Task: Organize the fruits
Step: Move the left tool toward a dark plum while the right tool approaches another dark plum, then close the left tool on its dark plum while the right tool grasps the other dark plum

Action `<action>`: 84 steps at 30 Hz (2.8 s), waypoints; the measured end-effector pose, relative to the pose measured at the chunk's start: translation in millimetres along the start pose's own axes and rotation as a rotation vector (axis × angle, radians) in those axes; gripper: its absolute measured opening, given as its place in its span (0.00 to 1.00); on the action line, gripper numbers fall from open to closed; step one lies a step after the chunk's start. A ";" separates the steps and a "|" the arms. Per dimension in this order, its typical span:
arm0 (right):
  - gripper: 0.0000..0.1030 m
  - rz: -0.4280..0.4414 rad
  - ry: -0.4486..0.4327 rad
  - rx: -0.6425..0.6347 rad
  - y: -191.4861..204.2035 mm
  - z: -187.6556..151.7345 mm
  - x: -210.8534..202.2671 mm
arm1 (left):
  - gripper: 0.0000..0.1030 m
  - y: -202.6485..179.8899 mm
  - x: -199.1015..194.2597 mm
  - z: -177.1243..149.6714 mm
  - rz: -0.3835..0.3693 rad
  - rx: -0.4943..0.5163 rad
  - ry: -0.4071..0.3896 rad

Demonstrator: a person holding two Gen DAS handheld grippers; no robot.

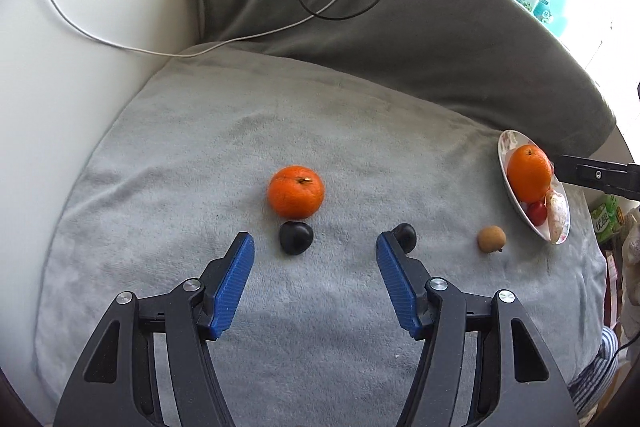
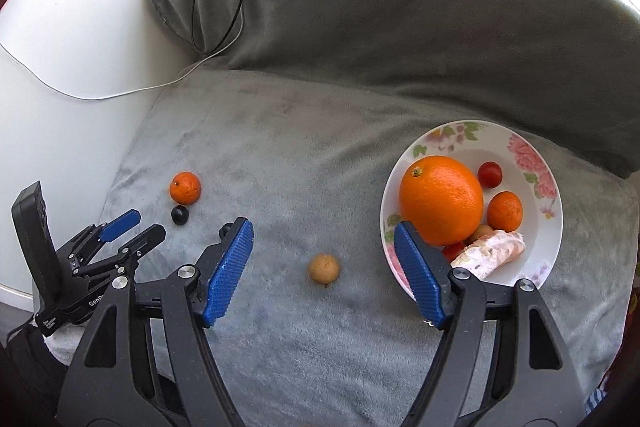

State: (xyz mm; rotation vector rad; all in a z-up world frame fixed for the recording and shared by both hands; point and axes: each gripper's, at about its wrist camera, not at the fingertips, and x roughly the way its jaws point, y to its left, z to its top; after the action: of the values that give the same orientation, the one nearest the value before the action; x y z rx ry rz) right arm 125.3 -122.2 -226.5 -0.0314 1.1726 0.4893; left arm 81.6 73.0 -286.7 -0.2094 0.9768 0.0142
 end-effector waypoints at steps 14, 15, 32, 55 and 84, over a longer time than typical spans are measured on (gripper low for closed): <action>0.67 0.008 0.063 -0.125 38.3 -6.1 31.7 | 0.41 22.5 28.5 -1.9 -0.033 -0.074 0.066; 0.67 0.010 0.067 -0.135 41.8 -6.1 34.2 | 0.41 22.7 30.7 -1.5 -0.039 -0.082 0.069; 0.36 0.067 0.182 -0.251 89.7 -9.9 91.3 | 0.32 19.1 44.9 1.6 -0.054 -0.060 0.078; 0.35 0.065 0.211 -0.272 102.1 -7.3 112.3 | 0.23 18.5 54.2 7.6 -0.061 -0.056 0.082; 0.20 0.065 0.222 -0.277 109.3 -9.7 121.2 | 0.21 17.4 46.0 2.0 -0.060 -0.064 0.071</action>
State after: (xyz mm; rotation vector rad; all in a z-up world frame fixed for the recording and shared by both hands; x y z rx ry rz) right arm 110.7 15.6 -313.3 -0.2933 1.3180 0.7170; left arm 107.2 86.6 -326.5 -0.2993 1.0411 -0.0174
